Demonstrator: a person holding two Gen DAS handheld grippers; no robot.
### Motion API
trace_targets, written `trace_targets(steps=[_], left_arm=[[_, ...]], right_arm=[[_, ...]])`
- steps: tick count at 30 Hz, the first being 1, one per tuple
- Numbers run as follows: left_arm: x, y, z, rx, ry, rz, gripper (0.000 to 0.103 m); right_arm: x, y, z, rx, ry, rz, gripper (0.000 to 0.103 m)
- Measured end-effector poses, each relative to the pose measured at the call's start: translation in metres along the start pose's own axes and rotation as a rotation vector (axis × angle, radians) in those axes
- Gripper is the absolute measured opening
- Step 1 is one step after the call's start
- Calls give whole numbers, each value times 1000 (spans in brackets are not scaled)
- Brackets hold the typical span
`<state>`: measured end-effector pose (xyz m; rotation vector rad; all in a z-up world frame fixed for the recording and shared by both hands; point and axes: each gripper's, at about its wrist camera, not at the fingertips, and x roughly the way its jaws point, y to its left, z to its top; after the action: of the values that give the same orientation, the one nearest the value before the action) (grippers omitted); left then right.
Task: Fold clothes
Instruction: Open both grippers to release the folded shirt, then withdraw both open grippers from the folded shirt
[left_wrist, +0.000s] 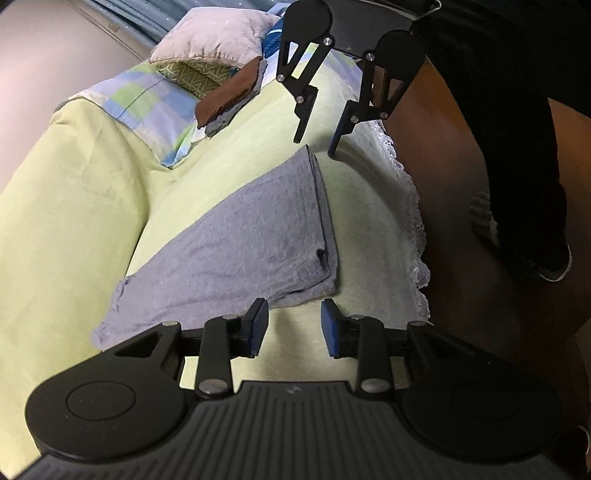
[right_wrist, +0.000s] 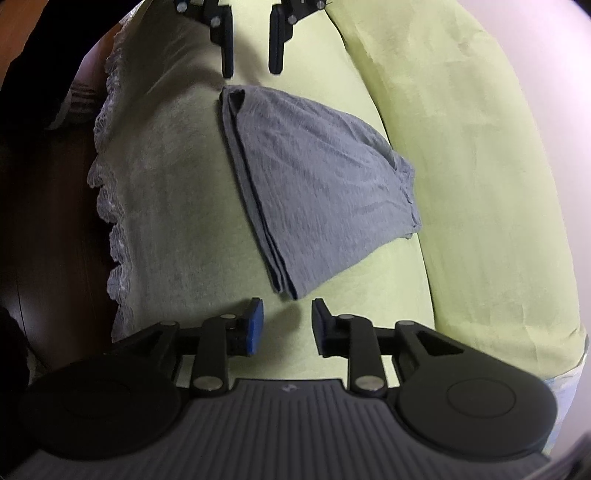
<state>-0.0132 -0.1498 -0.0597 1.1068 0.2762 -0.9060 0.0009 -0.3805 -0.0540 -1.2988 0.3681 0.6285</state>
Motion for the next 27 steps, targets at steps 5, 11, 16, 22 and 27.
trace_targets(steps=[5,11,16,22,27], left_arm=[[5,-12,2,118,-19,49,44],[15,-24,5,306,-37,89,48],[14,-28,-1,399,-38,82,48],[22,-30,9,433,-60,77,48],[24,-28,12,421,-73,59,48]], right_arm=[[3,0,2,10,-19,-1,27],[4,-3,2,16,-26,-3,30],[4,-3,2,25,-29,-2,30],[5,-4,5,27,-38,-3,30],[5,-4,6,18,-40,-4,31]])
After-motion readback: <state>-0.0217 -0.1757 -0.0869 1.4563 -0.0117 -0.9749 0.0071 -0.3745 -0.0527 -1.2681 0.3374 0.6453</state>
